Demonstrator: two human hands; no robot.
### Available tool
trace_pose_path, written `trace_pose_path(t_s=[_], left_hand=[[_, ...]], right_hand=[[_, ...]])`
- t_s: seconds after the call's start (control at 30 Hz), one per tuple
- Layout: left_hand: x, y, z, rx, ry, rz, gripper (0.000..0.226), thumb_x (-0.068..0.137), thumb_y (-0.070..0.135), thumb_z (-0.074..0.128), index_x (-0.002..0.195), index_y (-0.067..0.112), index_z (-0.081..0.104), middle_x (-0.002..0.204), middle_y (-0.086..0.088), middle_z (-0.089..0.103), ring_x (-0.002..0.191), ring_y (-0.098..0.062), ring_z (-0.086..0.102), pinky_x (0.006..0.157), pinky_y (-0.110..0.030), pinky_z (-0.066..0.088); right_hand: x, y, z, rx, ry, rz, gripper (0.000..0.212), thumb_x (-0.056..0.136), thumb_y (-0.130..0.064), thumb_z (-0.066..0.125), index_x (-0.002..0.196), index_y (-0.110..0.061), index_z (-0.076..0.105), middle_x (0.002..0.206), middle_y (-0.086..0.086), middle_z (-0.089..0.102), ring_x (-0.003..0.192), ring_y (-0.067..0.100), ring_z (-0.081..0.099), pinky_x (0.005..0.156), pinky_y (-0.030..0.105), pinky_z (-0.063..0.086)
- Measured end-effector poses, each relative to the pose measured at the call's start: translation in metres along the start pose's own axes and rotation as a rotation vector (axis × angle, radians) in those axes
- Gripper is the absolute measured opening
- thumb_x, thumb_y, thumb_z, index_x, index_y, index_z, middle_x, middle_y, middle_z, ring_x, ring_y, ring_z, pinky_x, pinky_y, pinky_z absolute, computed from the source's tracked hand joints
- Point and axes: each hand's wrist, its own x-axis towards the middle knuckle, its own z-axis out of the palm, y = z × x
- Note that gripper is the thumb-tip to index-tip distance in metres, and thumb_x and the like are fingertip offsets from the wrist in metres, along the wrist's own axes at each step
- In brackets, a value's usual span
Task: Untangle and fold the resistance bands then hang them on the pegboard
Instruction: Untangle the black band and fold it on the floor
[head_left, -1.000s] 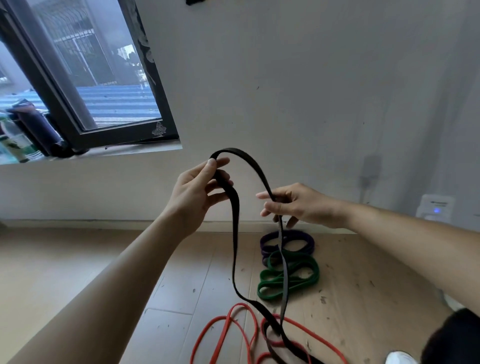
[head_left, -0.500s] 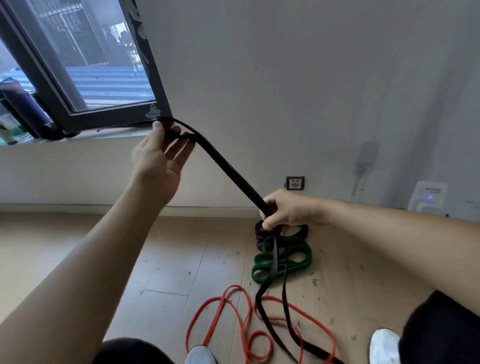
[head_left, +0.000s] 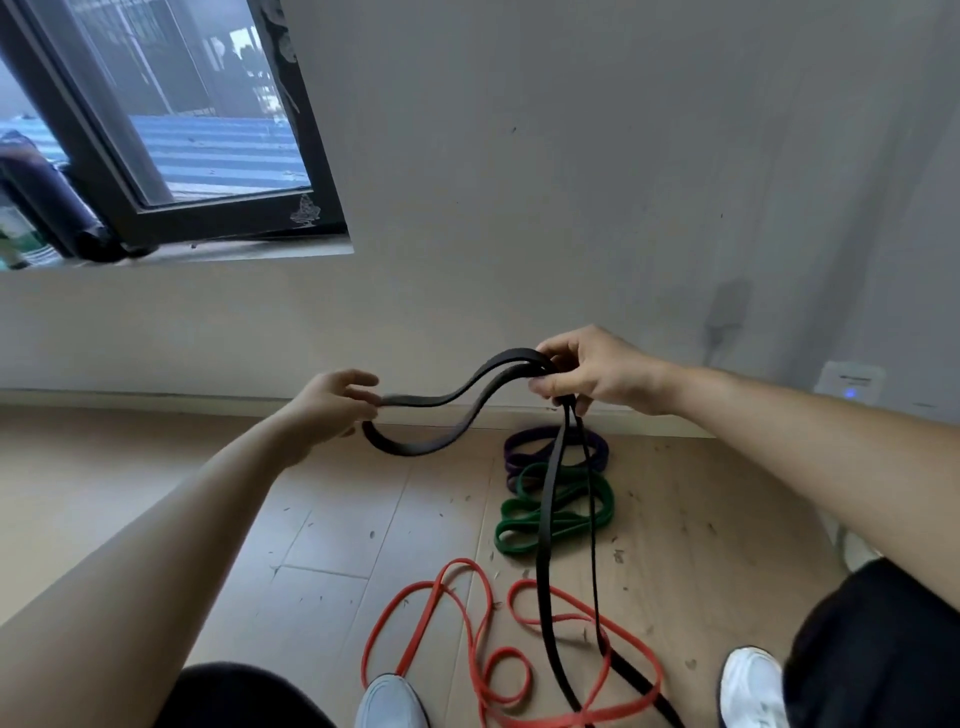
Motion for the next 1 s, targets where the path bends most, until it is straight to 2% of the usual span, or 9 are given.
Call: trace_pose_path(t_s=[0.13,0.23,0.3,0.43,0.57,0.7,0.77,0.87,1.0], left_hand=[[-0.012,0.035,0.025,0.062,-0.169,0.252,0.045,0.094,0.009,0.068,0.136,0.022,0.059,0.131,0.001,0.065,0.116,-0.013,0.064,0.102,-0.037,0.052],[-0.021,0.062,0.051,0.071,-0.301,0.404,0.05,0.091,0.022,0.075,0.137,0.024,0.058,0.132,0.006,0.065,0.12,-0.008,0.062,0.1,-0.029,0.052],[-0.023,0.073,0.067,0.126,-0.341,0.492,0.05,0.088,0.023,0.078,0.135,0.023,0.06,0.127,0.006,0.067,0.117,-0.008,0.064,0.097,-0.026,0.054],[-0.022,0.084,0.082,0.138,-0.222,0.563,0.031,0.09,0.023,0.075,0.119,0.017,0.068,0.105,0.0,0.073,0.095,-0.009,0.07,0.082,-0.022,0.054],[-0.022,0.09,0.088,0.126,-0.181,0.605,0.023,0.092,0.037,0.072,0.099,0.015,0.073,0.084,-0.011,0.068,0.073,-0.019,0.06,0.07,-0.032,0.047],[-0.025,0.098,0.089,-0.022,-0.145,0.647,0.025,0.094,0.036,0.07,0.099,0.012,0.075,0.088,-0.019,0.07,0.078,-0.02,0.061,0.077,-0.048,0.051],[-0.027,0.103,0.088,-0.106,-0.143,0.675,0.02,0.097,0.028,0.068,0.101,0.011,0.076,0.085,-0.014,0.07,0.08,-0.018,0.062,0.081,-0.046,0.051],[-0.031,0.109,0.089,-0.221,-0.119,0.718,0.011,0.099,0.019,0.064,0.098,0.017,0.075,0.079,0.004,0.069,0.08,-0.011,0.063,0.081,-0.029,0.051],[-0.031,0.118,0.073,-0.493,0.002,0.686,0.013,0.101,0.021,0.06,0.099,0.019,0.073,0.082,0.004,0.07,0.081,-0.014,0.067,0.08,-0.03,0.052]], right_hand=[[0.002,-0.009,0.005,-0.034,-0.001,-0.047,0.01,0.092,-0.013,0.074,0.102,-0.009,0.073,0.076,0.002,0.063,0.069,0.013,0.061,0.06,0.026,0.052],[0.0,-0.014,0.008,-0.115,-0.003,-0.058,0.011,0.09,-0.011,0.076,0.101,-0.01,0.075,0.079,0.0,0.069,0.068,0.007,0.062,0.061,0.025,0.053],[-0.002,-0.018,0.006,-0.154,-0.006,-0.055,0.014,0.088,-0.008,0.077,0.101,-0.008,0.075,0.081,0.003,0.07,0.069,0.008,0.064,0.062,0.027,0.055],[-0.009,-0.026,-0.006,-0.172,-0.01,-0.049,0.028,0.081,0.008,0.073,0.107,-0.003,0.07,0.084,0.009,0.069,0.066,0.01,0.066,0.065,0.029,0.058],[-0.015,-0.031,-0.015,-0.138,0.062,-0.076,0.039,0.08,0.007,0.075,0.112,-0.006,0.06,0.092,0.014,0.073,0.069,0.012,0.069,0.062,0.028,0.059],[-0.02,-0.033,-0.019,-0.091,0.109,-0.088,0.042,0.081,0.004,0.077,0.116,-0.008,0.058,0.094,0.013,0.075,0.071,0.011,0.07,0.058,0.027,0.058],[-0.019,-0.031,-0.017,-0.061,0.098,-0.078,0.039,0.082,0.0,0.078,0.115,-0.008,0.06,0.095,0.012,0.076,0.08,0.014,0.073,0.061,0.03,0.06],[-0.016,-0.02,-0.01,-0.076,0.0,-0.024,0.027,0.085,0.002,0.074,0.109,-0.004,0.064,0.095,0.011,0.071,0.082,0.014,0.073,0.065,0.034,0.062],[-0.015,0.01,0.003,-0.213,-0.265,0.127,0.01,0.094,-0.005,0.068,0.103,-0.001,0.069,0.093,0.006,0.072,0.082,0.015,0.074,0.072,0.03,0.062]])
